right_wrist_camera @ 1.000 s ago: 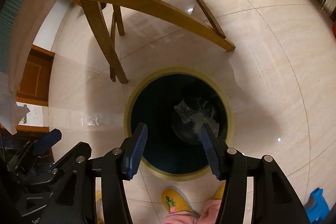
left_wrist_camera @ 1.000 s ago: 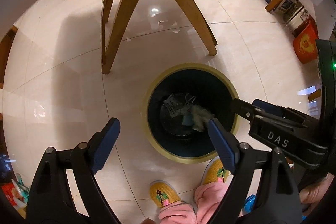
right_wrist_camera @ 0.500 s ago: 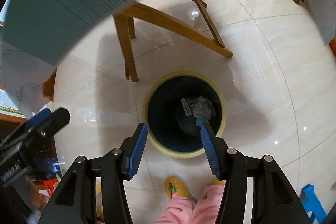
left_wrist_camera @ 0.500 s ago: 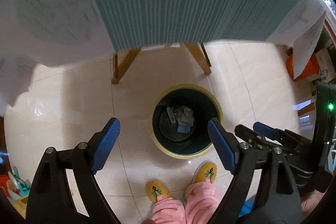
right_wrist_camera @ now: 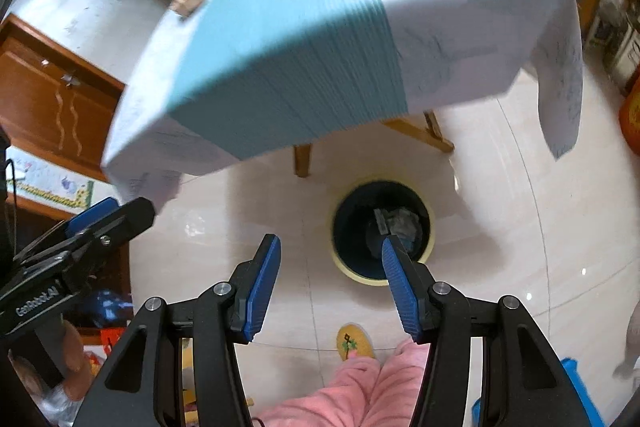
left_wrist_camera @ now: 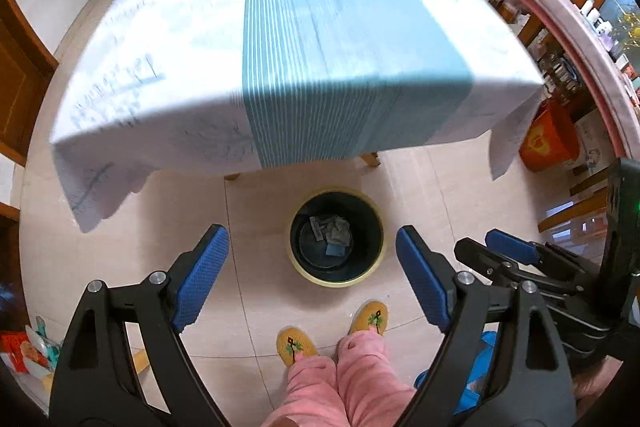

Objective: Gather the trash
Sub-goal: 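Raise both tools back over the table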

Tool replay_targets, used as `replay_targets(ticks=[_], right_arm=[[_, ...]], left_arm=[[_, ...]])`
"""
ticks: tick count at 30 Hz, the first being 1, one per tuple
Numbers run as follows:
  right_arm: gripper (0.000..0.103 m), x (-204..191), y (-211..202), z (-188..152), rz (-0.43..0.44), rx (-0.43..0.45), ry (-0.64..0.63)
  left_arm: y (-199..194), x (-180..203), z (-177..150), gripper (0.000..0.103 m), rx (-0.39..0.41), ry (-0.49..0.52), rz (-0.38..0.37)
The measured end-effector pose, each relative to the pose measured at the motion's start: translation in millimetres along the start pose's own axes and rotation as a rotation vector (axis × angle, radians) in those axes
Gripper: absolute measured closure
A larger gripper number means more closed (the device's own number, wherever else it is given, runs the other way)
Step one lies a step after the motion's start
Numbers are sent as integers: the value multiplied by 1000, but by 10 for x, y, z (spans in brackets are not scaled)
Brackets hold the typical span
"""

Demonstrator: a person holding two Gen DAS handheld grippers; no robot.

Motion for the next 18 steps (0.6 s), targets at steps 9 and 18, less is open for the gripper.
replay_targets(ticks=[9, 18], right_arm=[[49, -449, -871, 329, 75, 74, -102], [47, -694, -1378, 929, 123, 183, -229]], left_arm=[[-923, -3, 441, 19, 90, 9, 67], [-1528, -172, 877, 19, 207, -72, 147]])
Point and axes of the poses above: each gripper's, at about its wrist camera, not at the fingertips, and y roughly the way its jaws point, x to its right, z to its top, the point moved 9 cm from there along y, roughly the way its jaws point, and after that the axes turned 13 degrees about y, right-handed, at the moved point
